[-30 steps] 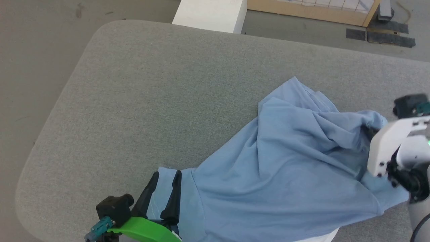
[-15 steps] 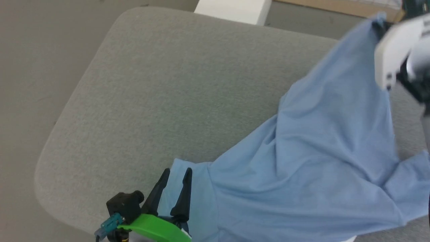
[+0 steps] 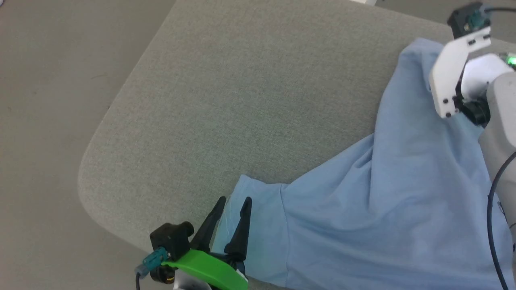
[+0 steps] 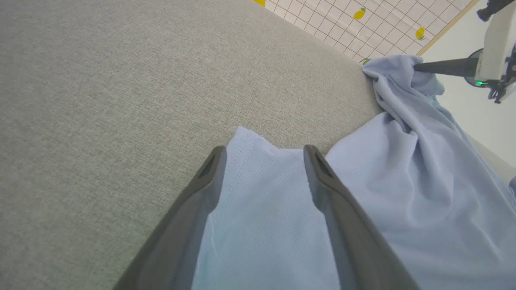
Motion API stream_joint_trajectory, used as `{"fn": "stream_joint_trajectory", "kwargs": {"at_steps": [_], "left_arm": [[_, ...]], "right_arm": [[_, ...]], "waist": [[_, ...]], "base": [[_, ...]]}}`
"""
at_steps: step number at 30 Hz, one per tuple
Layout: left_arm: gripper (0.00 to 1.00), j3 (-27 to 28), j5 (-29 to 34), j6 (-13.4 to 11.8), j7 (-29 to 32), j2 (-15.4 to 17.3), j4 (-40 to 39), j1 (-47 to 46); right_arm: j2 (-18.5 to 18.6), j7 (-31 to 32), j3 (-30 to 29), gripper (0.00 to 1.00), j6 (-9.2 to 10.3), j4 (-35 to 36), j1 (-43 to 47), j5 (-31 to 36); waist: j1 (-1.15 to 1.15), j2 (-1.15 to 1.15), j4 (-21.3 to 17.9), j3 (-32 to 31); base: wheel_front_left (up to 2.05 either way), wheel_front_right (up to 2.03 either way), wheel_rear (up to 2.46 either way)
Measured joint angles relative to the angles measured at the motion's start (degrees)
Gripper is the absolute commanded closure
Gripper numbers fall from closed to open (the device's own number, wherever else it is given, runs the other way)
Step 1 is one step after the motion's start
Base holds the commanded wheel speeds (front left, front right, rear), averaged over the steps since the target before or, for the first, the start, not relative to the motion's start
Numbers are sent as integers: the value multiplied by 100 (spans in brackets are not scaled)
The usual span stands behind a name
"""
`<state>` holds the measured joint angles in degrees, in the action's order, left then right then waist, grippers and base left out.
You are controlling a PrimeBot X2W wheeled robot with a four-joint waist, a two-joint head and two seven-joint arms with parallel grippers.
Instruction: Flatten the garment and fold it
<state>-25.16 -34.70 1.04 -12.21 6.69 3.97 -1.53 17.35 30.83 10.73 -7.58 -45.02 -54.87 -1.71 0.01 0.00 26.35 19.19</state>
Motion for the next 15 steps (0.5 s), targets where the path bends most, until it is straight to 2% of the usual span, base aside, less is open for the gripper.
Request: {"fn": "stream_joint_trajectory", "kwargs": {"at_steps": [8, 15], "left_arm": [[0, 81, -1, -1, -57, 15, 31, -97], [0, 200, 2, -69, -55, 168, -81, -86]], "right_arm": [[-185, -575, -127, 0, 0, -308, -80, -114], [-155, -1440, -343, 0, 0, 263, 20, -836]], "waist": [[0, 0, -71, 82], [0, 0, -401, -179]], "base": [[0, 0, 0], [0, 0, 0]]}}
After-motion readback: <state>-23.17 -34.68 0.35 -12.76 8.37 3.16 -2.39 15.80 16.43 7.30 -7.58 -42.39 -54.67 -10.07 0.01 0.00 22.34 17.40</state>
